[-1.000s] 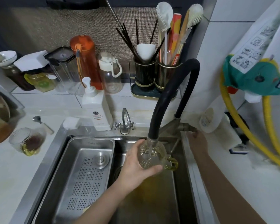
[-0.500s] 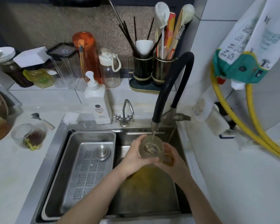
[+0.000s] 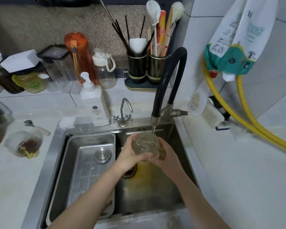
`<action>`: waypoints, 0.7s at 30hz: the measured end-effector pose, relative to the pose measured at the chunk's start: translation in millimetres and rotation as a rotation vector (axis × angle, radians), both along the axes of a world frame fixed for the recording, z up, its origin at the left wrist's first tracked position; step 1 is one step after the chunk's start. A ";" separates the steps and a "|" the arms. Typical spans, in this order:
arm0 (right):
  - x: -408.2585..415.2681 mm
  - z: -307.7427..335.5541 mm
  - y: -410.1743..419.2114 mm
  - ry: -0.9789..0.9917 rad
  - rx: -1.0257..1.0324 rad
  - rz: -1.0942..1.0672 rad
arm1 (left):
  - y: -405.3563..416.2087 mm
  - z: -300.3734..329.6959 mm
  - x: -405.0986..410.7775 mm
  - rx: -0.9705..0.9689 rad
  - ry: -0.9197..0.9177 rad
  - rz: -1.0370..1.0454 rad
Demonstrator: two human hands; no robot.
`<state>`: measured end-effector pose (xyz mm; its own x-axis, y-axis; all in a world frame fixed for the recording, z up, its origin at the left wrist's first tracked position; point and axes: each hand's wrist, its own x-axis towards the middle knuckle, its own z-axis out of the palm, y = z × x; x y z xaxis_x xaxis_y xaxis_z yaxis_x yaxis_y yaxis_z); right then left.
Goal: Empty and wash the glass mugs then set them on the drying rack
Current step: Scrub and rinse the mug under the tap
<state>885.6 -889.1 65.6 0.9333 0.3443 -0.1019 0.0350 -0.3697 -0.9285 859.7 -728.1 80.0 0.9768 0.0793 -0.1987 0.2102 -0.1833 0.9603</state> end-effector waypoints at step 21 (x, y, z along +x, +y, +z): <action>5.2 -14.9 1.5 0.034 0.003 -0.100 | -1.3 -2.0 11.3 -0.168 0.024 -0.011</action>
